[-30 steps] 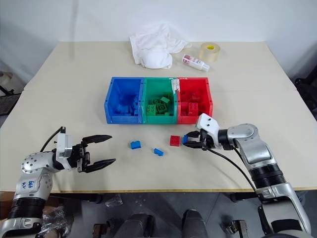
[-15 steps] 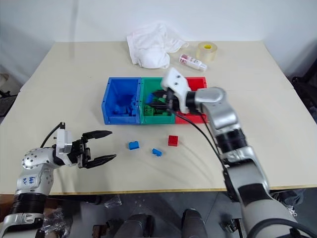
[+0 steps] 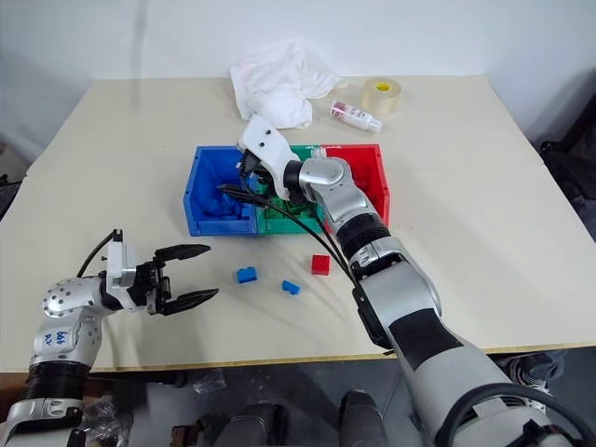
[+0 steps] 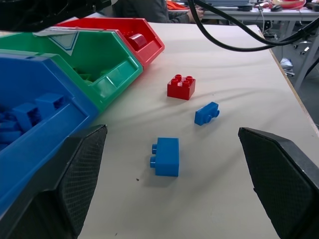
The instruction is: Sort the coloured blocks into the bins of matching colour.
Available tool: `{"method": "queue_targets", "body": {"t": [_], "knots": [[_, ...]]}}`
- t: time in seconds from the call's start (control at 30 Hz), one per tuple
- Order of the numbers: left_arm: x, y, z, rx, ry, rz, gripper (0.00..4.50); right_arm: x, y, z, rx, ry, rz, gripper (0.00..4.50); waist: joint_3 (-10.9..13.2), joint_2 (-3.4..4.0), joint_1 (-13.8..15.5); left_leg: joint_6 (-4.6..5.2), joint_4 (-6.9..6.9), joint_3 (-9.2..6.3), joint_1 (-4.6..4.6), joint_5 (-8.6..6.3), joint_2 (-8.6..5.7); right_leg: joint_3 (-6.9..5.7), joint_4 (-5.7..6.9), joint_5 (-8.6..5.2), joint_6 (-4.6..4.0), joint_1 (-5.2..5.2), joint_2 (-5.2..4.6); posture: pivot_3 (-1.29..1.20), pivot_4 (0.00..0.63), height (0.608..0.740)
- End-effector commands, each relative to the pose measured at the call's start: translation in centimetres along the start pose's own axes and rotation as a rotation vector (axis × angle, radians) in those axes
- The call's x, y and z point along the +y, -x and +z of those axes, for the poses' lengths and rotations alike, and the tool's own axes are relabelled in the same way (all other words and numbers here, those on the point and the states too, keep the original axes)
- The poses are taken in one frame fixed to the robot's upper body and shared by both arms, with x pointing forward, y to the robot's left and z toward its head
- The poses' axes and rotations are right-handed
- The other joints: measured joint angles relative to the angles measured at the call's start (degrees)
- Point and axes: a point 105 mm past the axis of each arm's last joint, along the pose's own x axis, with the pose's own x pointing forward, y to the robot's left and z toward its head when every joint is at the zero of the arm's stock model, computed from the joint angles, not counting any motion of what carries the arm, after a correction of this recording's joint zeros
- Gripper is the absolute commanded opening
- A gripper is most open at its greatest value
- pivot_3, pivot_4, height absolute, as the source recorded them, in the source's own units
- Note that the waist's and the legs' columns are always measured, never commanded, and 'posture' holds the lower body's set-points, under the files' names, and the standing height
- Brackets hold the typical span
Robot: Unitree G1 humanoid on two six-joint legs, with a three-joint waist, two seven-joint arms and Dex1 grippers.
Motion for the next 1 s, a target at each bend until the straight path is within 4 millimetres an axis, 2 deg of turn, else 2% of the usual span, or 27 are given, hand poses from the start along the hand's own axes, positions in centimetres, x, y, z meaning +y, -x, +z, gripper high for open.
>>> {"method": "queue_targets", "body": {"t": [0.03,0.13,0.2,0.33,0.43,0.63,0.7,0.77,0.83,0.93,1.0], "knots": [[0.0,0.1,0.7,-0.019,-0.034,0.005,4.50,-0.8,1.5,1.8,-0.073,0.061,0.023,4.46,0.0,0.00,-0.2,0.00,0.00,-0.01,0.00,0.00,0.00,0.00,0.03,0.00,0.00,-0.01,0.00,0.00,0.150,0.740],[0.1,-0.1,0.6,-0.023,-0.029,0.000,4.50,-0.4,3.9,0.9,-0.074,0.084,0.099,4.46,0.0,0.00,-0.1,0.00,0.01,-0.09,0.00,0.00,-0.01,0.01,0.12,0.00,0.00,-0.01,0.00,0.00,0.150,0.740],[0.1,-0.2,0.5,-0.024,-0.025,-0.006,4.50,0.2,6.2,0.0,-0.068,0.089,0.143,4.46,0.0,0.00,0.0,0.00,0.03,-0.17,0.00,0.00,-0.04,0.03,0.19,0.00,0.00,0.00,-0.01,0.00,0.150,0.740],[0.1,-0.3,0.3,-0.024,-0.017,-0.016,4.50,1.7,11.8,-1.6,-0.026,0.072,0.204,4.46,0.0,0.00,1.0,0.00,0.11,-0.28,-0.04,0.00,-0.11,0.04,0.21,0.00,0.00,0.03,-0.04,0.00,0.150,0.740],[0.1,-0.2,0.2,-0.022,-0.012,-0.021,4.50,3.0,16.8,-3.2,0.073,0.015,0.221,4.46,0.0,0.00,1.7,0.00,0.13,-0.23,-0.08,0.00,-0.11,0.04,0.13,0.00,0.00,0.03,-0.04,0.00,0.150,0.740],[0.0,0.2,0.1,-0.014,-0.006,-0.029,4.50,4.1,25.8,-6.2,0.334,-0.114,0.108,4.46,0.0,-0.01,3.3,0.01,0.16,0.19,-0.09,-0.01,-0.03,0.07,-0.35,0.00,0.00,0.15,-0.03,0.00,0.150,0.740],[0.0,0.4,0.0,-0.007,-0.002,-0.033,4.50,4.0,28.1,-6.9,0.398,-0.140,0.058,4.46,0.0,-0.01,3.5,0.02,0.16,0.28,-0.08,0.00,-0.02,0.12,-0.39,0.00,0.00,0.15,-0.04,0.00,0.150,0.740],[0.0,0.7,0.0,-0.003,0.001,-0.036,4.50,4.1,29.3,-7.2,0.436,-0.149,0.033,4.46,0.0,-0.02,3.6,0.03,0.17,0.37,-0.08,0.00,-0.02,0.16,-0.40,0.00,0.01,0.15,-0.04,0.00,0.150,0.740],[0.1,0.9,0.0,0.000,0.001,-0.037,4.50,4.1,29.5,-7.1,0.446,-0.149,0.023,4.46,0.0,-0.02,3.4,0.04,0.17,0.48,-0.03,0.00,0.03,0.19,-0.41,0.00,0.01,0.15,-0.04,0.00,0.150,0.740],[0.2,1.0,0.1,0.001,-0.003,-0.043,4.50,4.2,28.3,-6.9,0.427,-0.138,0.035,4.46,0.0,-0.02,3.2,0.03,0.15,0.56,0.00,0.00,0.10,0.20,-0.40,0.00,0.01,0.12,-0.03,0.00,0.150,0.740],[0.1,1.0,0.2,-0.006,-0.008,-0.047,4.50,4.4,26.6,-6.9,0.401,-0.139,0.062,4.46,0.0,-0.02,3.1,0.03,0.15,0.57,0.00,0.00,0.10,0.20,-0.40,0.00,0.01,0.11,-0.03,0.00,0.150,0.740]]}}
